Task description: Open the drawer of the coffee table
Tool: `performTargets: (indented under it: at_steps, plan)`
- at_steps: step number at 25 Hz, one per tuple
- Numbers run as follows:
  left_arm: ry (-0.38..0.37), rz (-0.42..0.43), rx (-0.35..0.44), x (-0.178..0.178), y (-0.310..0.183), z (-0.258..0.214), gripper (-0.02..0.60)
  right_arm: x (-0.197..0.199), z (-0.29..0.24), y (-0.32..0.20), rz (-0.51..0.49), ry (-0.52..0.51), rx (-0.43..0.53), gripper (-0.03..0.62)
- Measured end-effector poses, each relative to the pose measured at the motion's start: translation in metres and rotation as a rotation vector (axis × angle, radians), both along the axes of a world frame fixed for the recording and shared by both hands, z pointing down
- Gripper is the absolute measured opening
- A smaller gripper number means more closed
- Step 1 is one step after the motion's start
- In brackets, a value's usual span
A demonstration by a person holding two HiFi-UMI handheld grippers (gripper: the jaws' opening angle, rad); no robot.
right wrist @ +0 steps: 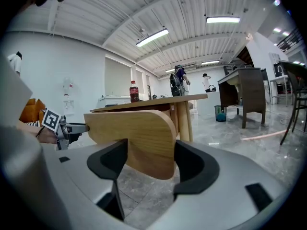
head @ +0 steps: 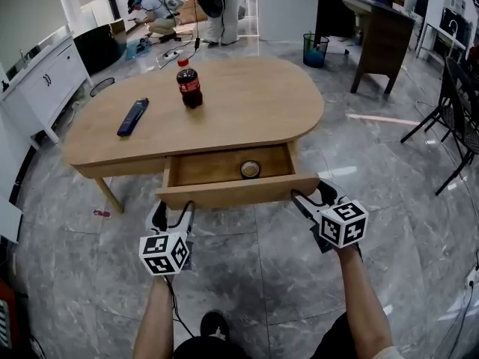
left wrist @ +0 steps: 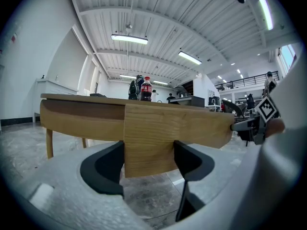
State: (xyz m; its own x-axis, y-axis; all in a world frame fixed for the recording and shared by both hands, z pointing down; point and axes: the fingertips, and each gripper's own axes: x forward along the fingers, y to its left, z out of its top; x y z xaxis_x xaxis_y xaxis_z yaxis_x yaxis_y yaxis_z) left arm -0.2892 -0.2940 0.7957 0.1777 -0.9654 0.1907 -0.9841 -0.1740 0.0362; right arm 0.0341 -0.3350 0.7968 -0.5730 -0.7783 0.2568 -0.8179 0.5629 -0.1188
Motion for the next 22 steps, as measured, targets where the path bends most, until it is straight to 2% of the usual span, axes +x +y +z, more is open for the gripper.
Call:
performTargets:
  at_steps: [12, 18, 22]
  plan:
    - [-0.004, 0.01, 0.005, -0.004, 0.014, -0.002, 0.313, -0.004, 0.0, 0.021, -0.059, 0.043, 0.0, 0.324]
    - [-0.002, 0.01, 0.005, -0.002, 0.029, 0.001, 0.313, -0.002, 0.004, 0.037, -0.119, 0.099, -0.004, 0.324]
    - [-0.001, 0.01, -0.004, 0.001, 0.034, 0.004, 0.313, 0.001, 0.006, 0.041, -0.131, 0.069, -0.02, 0.324]
